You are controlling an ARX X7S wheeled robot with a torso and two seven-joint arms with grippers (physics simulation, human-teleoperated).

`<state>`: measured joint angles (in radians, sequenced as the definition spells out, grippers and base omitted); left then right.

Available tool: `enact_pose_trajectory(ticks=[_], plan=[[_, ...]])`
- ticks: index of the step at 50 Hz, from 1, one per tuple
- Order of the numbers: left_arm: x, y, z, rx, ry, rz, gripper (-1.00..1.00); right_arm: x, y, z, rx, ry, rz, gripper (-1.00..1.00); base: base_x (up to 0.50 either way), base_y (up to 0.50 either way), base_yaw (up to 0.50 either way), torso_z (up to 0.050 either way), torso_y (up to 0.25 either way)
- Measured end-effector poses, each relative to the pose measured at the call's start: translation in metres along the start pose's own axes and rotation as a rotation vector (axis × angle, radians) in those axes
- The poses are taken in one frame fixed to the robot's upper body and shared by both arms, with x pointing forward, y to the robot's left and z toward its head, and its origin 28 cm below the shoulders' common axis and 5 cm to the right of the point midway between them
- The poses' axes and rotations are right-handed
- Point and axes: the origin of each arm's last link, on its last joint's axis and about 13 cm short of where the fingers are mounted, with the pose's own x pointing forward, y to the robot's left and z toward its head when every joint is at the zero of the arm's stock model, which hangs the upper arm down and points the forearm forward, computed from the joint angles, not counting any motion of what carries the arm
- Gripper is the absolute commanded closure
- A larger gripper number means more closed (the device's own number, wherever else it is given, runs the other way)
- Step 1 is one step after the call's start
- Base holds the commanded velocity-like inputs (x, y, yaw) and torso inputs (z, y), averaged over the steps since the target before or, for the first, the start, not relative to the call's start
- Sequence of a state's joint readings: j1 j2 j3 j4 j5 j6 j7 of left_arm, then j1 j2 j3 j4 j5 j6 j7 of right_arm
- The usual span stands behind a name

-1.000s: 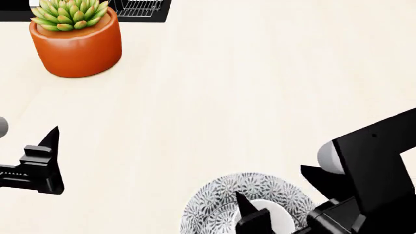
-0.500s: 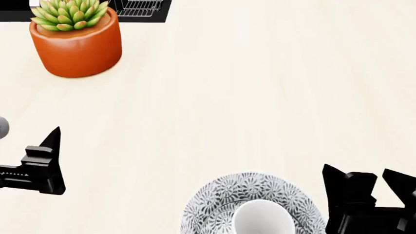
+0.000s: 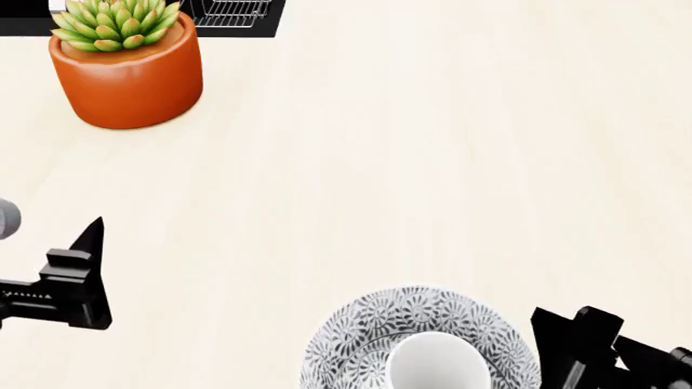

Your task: Place the cup inside the bowl on the dining table and move the bowl to any counter.

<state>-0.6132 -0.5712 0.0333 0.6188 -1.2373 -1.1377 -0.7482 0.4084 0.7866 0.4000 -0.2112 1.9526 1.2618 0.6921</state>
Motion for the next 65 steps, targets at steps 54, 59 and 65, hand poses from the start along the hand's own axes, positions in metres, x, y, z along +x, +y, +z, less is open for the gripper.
enact_pose_trajectory(ticks=[54,59,65], plan=[[-0.001,0.003,-0.006,-0.007,0.009,0.004,-1.0,0.046,0.003,0.006,-0.024,0.157,0.033,-1.0,0.0,0.0,0.0,0.0,0.0],[-0.001,0.003,-0.006,-0.008,0.01,0.004,-1.0,0.046,0.003,0.007,-0.024,0.159,0.034,-1.0,0.0,0.0,0.0,0.0,0.0],[-0.001,0.002,-0.006,-0.009,0.01,0.002,-1.0,0.045,0.001,0.006,-0.015,0.159,0.032,-1.0,0.0,0.0,0.0,0.0,0.0]])
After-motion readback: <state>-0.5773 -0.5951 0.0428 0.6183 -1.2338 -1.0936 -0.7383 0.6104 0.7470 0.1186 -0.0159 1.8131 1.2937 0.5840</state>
